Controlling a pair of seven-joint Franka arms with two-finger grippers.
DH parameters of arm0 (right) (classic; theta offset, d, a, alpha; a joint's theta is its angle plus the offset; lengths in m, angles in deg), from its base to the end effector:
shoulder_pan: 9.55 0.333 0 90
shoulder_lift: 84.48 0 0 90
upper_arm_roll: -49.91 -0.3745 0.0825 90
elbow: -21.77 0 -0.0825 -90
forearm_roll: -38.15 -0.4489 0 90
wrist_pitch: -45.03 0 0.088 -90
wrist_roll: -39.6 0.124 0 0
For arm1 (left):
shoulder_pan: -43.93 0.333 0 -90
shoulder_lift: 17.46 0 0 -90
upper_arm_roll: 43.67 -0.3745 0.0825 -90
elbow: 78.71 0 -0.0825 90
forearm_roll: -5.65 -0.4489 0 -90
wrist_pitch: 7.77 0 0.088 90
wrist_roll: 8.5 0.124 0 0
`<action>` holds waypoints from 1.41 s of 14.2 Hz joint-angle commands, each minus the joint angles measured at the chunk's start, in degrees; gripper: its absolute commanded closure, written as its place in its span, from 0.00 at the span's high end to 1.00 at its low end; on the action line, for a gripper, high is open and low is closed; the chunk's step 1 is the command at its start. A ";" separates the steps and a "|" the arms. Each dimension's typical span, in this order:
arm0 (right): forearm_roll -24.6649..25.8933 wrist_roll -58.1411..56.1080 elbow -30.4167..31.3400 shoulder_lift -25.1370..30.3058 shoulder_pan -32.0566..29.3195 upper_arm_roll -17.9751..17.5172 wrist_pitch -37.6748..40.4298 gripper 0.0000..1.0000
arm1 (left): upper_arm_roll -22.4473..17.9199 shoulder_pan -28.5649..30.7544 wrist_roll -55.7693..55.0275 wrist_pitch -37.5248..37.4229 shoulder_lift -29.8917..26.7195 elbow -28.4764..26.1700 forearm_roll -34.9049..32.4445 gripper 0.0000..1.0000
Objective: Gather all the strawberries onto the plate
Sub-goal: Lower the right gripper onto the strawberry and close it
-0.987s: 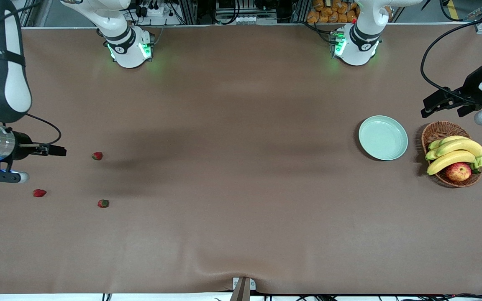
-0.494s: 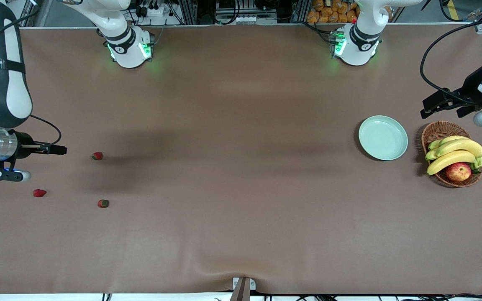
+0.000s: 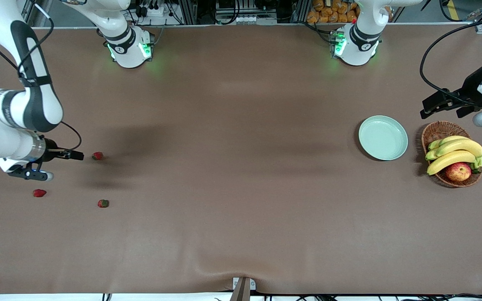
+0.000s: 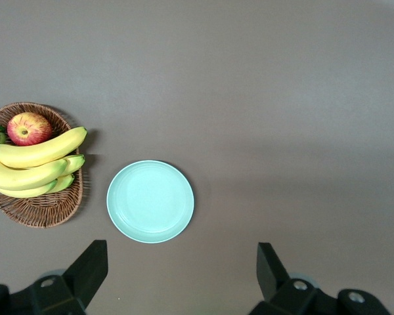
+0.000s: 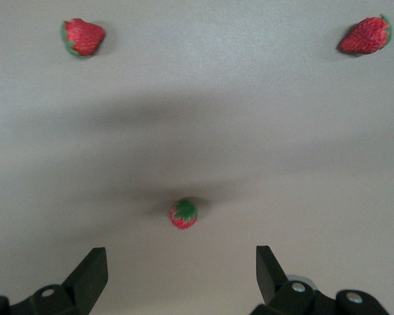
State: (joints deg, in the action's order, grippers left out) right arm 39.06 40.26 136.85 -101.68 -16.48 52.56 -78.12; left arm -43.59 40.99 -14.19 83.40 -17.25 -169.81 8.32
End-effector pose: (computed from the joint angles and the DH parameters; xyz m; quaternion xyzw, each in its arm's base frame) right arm 0.6354 -0.1074 0.2892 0.9932 -0.0836 -0.0802 0.0070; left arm 0.6211 -0.0385 0.6553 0.9994 0.0238 -0.0030 0.0231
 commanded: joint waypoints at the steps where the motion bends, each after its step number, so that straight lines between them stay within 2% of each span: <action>1: 0.67 0.57 6.46 0.50 -2.03 -0.89 -7.09 1.00 | 0.01 0.13 0.77 -0.55 0.50 1.11 -0.56 1.00; 6: -0.38 3.63 8.41 -3.28 -2.48 -0.98 -12.20 1.00 | 0.01 0.13 0.85 -0.55 0.58 1.11 -0.56 1.00; 14: -1.79 6.28 8.41 -6.53 -1.69 -1.16 -13.52 1.00 | 0.01 0.13 0.85 -0.55 0.76 1.02 -0.56 1.00; 20: -1.79 6.28 9.11 -6.88 -1.42 -1.25 -13.52 0.99 | 0.01 0.04 0.85 -0.55 0.67 0.93 -0.56 1.00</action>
State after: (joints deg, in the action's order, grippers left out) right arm 38.19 45.90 144.75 -108.92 -17.79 51.65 -90.77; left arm -43.59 40.99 -14.18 83.38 -16.94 -169.83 8.32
